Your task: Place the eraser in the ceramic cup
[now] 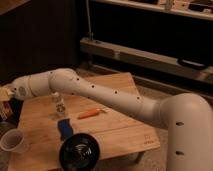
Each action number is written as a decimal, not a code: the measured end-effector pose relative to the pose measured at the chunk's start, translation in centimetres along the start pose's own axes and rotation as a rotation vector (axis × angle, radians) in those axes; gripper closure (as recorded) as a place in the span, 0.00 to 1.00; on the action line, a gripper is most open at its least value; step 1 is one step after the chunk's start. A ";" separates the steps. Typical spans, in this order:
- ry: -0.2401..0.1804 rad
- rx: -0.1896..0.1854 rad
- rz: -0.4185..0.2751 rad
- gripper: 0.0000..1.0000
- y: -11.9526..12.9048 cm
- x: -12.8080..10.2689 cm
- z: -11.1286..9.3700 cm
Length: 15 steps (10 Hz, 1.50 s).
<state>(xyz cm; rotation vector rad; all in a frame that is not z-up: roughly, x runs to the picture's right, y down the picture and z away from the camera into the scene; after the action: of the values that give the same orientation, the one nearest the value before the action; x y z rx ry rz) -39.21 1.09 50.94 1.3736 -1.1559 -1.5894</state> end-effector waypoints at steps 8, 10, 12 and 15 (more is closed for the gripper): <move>0.000 0.012 0.020 0.94 0.7 -4.8 1.2; -0.002 0.035 0.024 0.94 0.9 -5.9 2.7; -0.008 0.050 0.030 0.94 1.0 -6.6 3.6; -0.017 0.058 0.041 0.94 1.4 -7.9 4.1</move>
<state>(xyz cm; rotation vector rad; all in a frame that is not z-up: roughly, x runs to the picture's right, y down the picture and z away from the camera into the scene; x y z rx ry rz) -42.00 8.63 54.97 1.3669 -1.2408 -1.5520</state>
